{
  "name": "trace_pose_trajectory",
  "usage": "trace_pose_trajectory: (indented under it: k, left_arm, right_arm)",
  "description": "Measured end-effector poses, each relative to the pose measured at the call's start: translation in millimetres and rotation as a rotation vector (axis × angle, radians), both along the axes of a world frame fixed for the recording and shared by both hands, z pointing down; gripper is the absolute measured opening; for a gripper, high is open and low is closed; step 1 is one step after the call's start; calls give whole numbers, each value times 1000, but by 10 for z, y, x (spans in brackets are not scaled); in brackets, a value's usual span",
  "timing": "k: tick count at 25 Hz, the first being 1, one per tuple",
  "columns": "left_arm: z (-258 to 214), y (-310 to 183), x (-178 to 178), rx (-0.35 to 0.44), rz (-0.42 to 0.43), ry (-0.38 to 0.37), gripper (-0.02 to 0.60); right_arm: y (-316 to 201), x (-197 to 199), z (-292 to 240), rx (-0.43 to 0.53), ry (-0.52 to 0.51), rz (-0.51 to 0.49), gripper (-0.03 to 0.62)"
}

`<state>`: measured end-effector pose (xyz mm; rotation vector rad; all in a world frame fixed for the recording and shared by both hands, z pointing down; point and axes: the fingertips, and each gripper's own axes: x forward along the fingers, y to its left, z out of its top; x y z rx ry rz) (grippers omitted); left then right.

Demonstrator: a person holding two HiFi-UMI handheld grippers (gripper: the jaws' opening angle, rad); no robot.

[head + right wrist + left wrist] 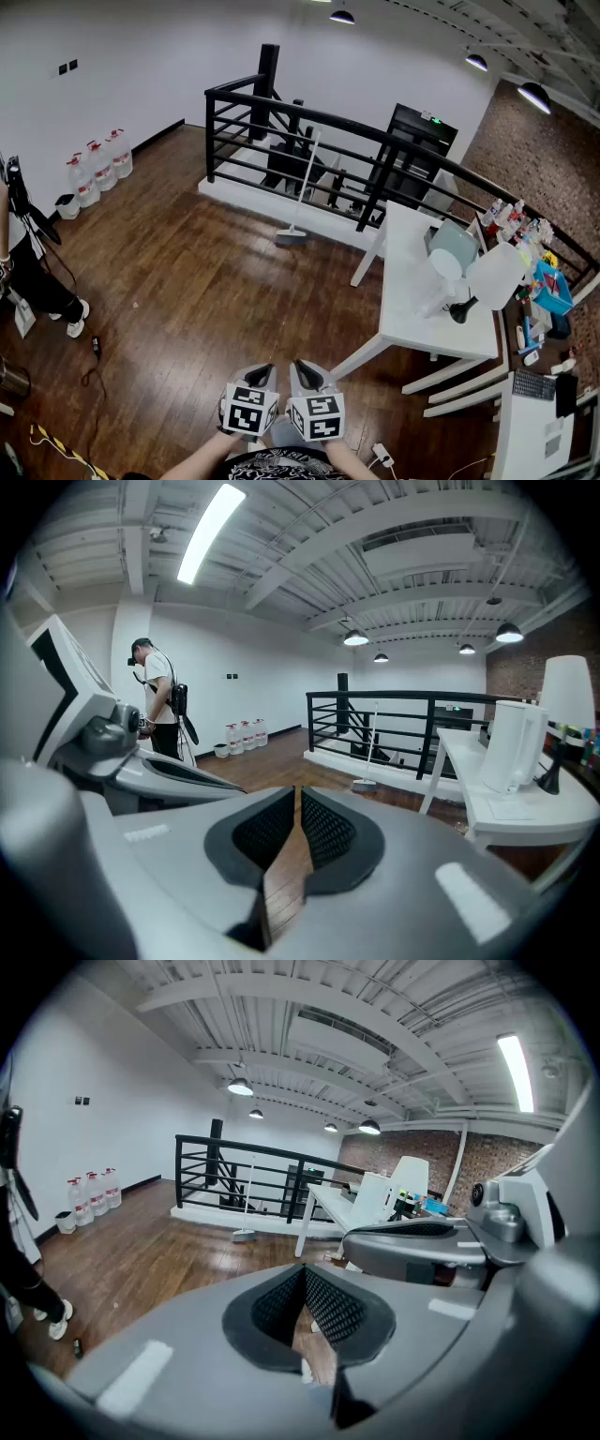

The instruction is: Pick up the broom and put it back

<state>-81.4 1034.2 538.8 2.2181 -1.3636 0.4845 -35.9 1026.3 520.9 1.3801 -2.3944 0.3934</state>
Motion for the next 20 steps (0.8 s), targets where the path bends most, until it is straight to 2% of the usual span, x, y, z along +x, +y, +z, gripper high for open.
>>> trace_pose_trajectory:
  k: [10,20]
  left_arm:
    - [129,-870,312,-3,49,-41,5]
    - [-45,-2404,569,11,10,-65,5]
  right_arm:
    - [-901,271,126,1,-46,40,0]
    - [-2439,590,-17,4,-79,23,0]
